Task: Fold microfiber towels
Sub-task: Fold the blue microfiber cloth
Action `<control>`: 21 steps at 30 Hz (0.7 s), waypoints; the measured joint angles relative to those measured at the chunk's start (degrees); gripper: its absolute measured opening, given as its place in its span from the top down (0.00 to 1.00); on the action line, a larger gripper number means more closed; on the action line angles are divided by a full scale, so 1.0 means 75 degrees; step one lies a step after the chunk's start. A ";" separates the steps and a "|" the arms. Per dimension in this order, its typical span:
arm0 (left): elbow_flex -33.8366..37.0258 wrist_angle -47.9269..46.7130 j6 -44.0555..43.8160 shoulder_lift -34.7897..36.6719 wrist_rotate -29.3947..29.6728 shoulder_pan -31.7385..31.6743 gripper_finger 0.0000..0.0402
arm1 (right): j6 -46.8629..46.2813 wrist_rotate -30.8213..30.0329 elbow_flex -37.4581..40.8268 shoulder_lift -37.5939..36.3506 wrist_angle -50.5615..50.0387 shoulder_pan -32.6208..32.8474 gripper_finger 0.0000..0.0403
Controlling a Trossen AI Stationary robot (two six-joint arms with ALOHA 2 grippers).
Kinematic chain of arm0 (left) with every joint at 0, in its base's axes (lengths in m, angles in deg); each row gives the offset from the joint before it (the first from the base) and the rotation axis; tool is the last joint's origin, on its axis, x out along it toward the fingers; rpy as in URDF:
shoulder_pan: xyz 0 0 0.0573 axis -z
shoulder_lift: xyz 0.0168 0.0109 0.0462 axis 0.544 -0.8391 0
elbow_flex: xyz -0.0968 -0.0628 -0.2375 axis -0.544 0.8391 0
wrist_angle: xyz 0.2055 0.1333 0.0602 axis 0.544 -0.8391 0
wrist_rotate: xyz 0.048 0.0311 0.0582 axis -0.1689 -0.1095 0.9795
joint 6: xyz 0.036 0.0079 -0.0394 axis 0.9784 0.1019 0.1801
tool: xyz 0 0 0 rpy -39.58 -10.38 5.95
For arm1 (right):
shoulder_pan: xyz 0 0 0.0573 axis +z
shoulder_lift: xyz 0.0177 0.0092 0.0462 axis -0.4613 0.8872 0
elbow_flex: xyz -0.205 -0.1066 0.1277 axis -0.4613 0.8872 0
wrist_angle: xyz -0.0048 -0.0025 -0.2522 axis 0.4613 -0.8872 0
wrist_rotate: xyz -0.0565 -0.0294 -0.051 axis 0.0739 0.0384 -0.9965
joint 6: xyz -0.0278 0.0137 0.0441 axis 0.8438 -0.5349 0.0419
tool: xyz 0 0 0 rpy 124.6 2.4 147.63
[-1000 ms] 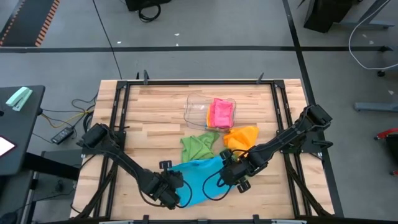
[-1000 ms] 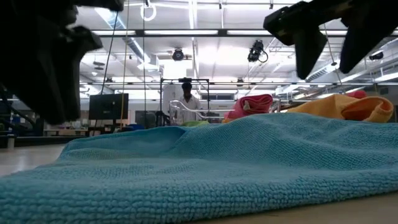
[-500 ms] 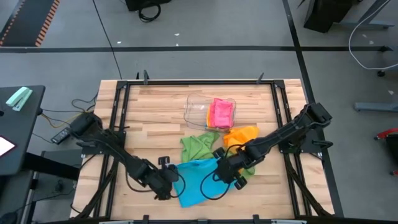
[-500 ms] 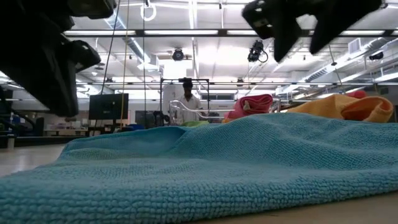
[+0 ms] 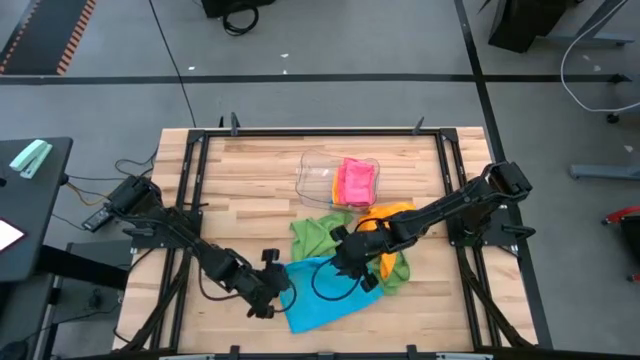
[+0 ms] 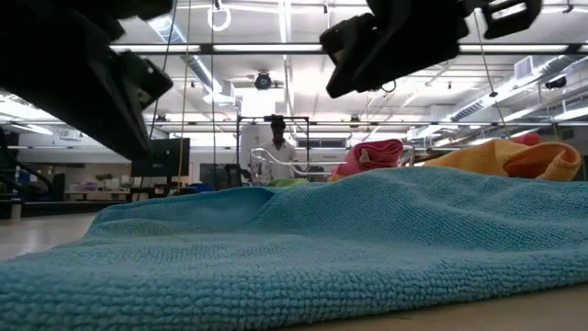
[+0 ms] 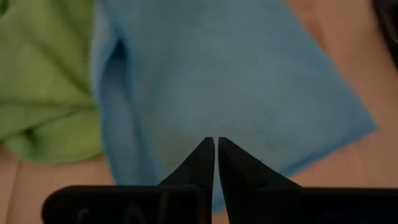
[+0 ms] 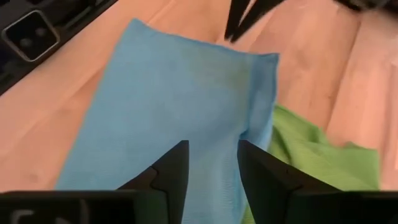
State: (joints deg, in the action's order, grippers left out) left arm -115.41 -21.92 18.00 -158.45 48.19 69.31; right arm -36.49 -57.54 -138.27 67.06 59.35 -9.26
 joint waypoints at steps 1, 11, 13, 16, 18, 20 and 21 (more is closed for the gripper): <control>0.0000 -0.0124 -0.0124 0.0003 -0.0061 -0.0046 0.92 | -0.0002 0.0000 0.0000 0.0000 0.0025 -0.0058 0.64; 0.0000 -0.0932 -0.1586 -0.0003 -0.1154 -0.0203 0.88 | -0.0248 0.0000 0.0417 0.0000 0.0896 -0.0148 0.67; 0.0000 -0.1050 -0.1784 -0.0003 -0.1158 -0.0209 0.85 | -0.0235 0.0003 0.0569 0.0000 0.0997 -0.0154 0.68; 0.0002 -0.1065 -0.1883 -0.0012 -0.1152 -0.0294 0.79 | -0.0230 -0.0003 0.0613 0.0000 0.1172 -0.0160 0.68; 0.0009 -0.1087 -0.1886 -0.0014 -0.1102 -0.0396 0.74 | -0.0230 0.0000 0.0609 0.0000 0.1192 -0.0154 0.68; 0.0009 -0.1174 -0.1953 -0.0016 -0.1064 -0.0540 0.70 | -0.0224 0.0000 0.0612 0.0000 0.1237 -0.0147 0.68; 0.0009 -0.1209 -0.1997 -0.0038 -0.1061 -0.0625 0.67 | -0.0216 0.0003 0.0612 0.0000 0.1286 -0.0106 0.68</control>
State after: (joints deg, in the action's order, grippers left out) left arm -115.34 -30.99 3.03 -158.73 40.24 64.62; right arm -38.11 -57.52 -133.69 67.06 69.00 -10.06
